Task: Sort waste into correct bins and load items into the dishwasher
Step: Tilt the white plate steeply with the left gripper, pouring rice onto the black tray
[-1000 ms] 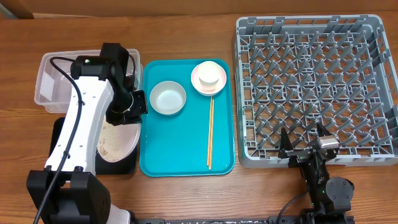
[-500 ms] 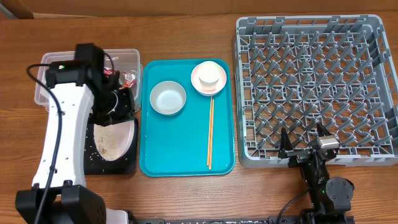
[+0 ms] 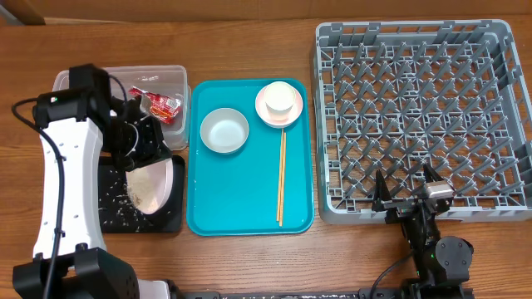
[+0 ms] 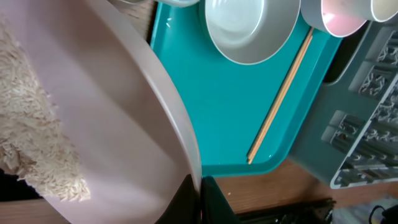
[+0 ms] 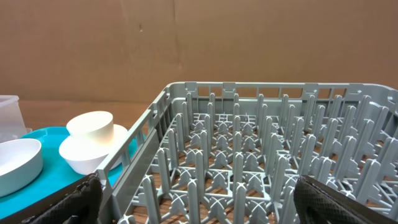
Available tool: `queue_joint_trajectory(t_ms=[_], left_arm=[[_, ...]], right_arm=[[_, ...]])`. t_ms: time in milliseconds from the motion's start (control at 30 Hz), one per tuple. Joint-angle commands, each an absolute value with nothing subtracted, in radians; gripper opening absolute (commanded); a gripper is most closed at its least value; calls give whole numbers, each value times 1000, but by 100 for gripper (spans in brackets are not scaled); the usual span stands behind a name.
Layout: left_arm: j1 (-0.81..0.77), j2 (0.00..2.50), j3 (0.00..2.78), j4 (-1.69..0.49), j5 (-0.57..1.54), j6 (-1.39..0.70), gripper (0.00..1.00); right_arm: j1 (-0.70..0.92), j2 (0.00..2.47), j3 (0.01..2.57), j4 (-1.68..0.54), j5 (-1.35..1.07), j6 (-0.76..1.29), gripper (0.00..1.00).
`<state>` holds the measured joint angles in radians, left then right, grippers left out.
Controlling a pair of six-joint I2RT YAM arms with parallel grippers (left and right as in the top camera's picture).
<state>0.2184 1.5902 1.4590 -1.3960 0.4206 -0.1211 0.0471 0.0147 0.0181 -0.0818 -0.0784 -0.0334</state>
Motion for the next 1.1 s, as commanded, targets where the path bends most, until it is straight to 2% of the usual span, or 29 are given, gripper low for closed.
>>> queue_joint_trajectory(t_ms=[0, 567, 1067], left_arm=[[255, 1565, 1406, -1369, 480, -88, 4], [363, 1540, 1355, -1345, 679, 39, 4], [605, 1540, 1355, -1445, 1008, 274, 4]], right_arm=[[44, 4, 8, -77, -80, -30, 100], [44, 4, 8, -77, -80, -30, 100], [44, 4, 8, -77, -80, -30, 99]])
